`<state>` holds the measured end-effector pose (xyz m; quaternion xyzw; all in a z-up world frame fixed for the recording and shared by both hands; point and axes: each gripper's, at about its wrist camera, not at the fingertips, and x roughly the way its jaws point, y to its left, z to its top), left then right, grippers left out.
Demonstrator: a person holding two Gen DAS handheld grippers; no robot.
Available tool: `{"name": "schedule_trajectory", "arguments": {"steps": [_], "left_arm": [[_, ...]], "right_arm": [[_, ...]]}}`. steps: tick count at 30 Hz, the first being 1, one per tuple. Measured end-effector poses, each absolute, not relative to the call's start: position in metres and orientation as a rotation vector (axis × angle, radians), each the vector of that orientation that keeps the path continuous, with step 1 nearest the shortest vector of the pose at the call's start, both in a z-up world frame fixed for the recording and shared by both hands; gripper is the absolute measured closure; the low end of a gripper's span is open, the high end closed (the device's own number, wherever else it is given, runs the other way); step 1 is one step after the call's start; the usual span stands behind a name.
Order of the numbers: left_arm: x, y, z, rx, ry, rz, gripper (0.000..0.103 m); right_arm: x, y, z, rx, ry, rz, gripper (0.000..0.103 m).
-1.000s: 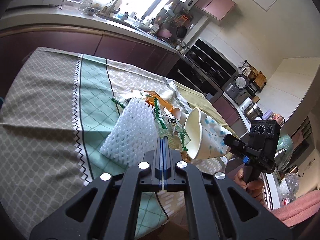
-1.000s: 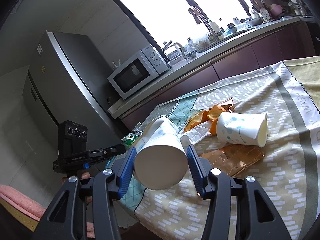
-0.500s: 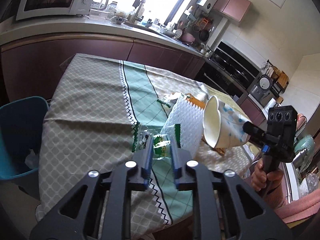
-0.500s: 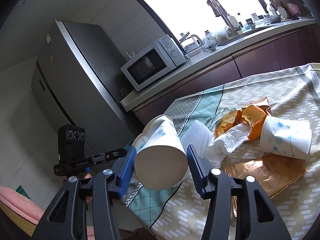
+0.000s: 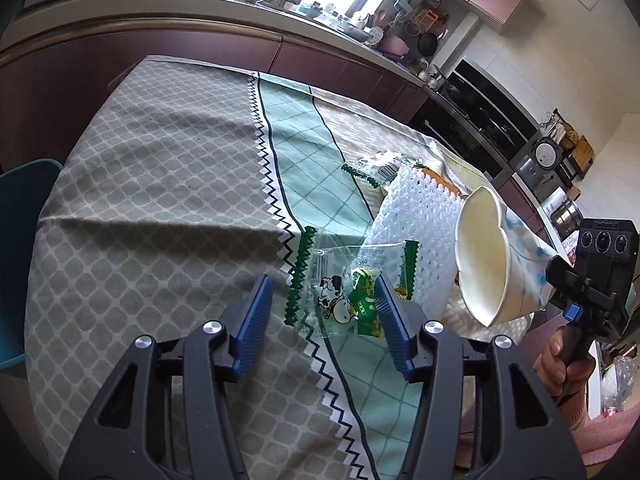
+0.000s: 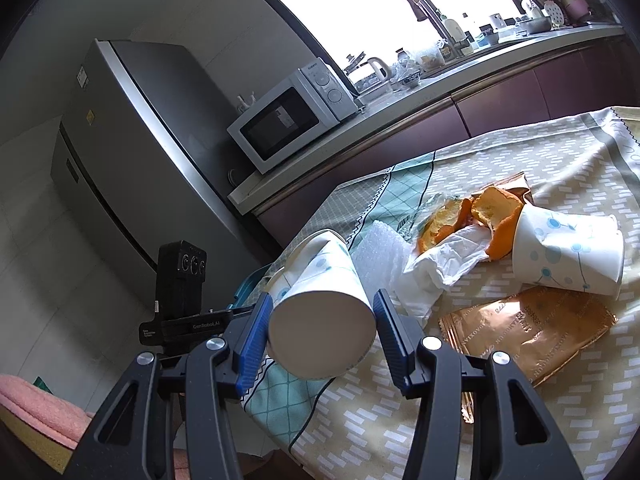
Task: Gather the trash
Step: 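Carry the wrapper and cup to the teal bin and release both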
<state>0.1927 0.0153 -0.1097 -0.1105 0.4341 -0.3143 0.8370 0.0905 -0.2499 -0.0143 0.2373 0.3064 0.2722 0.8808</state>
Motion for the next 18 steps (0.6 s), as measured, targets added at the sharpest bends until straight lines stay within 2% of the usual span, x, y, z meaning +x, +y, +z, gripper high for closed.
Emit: {"name": "schedule_trajectory", "arguments": {"steps": [3, 6, 10, 18], "left_arm": [[0.194, 0.009, -0.111, -0.232, 0.935, -0.696, 0.071], [0.19, 0.01, -0.107, -0.233, 0.907, -0.693, 0.08], [0.181, 0.019, -0.094, -0.252, 0.865, -0.711, 0.085], [0.157, 0.062, -0.061, -0.276, 0.773, -0.658, 0.085]], "right_arm": [[0.093, -0.248, -0.016, 0.495, 0.643, 0.57, 0.053], [0.094, -0.244, -0.015, 0.493, 0.648, 0.58, 0.053], [0.099, -0.237, -0.013, 0.485, 0.65, 0.591, 0.053], [0.106, -0.218, -0.002, 0.451, 0.633, 0.622, 0.053]]}}
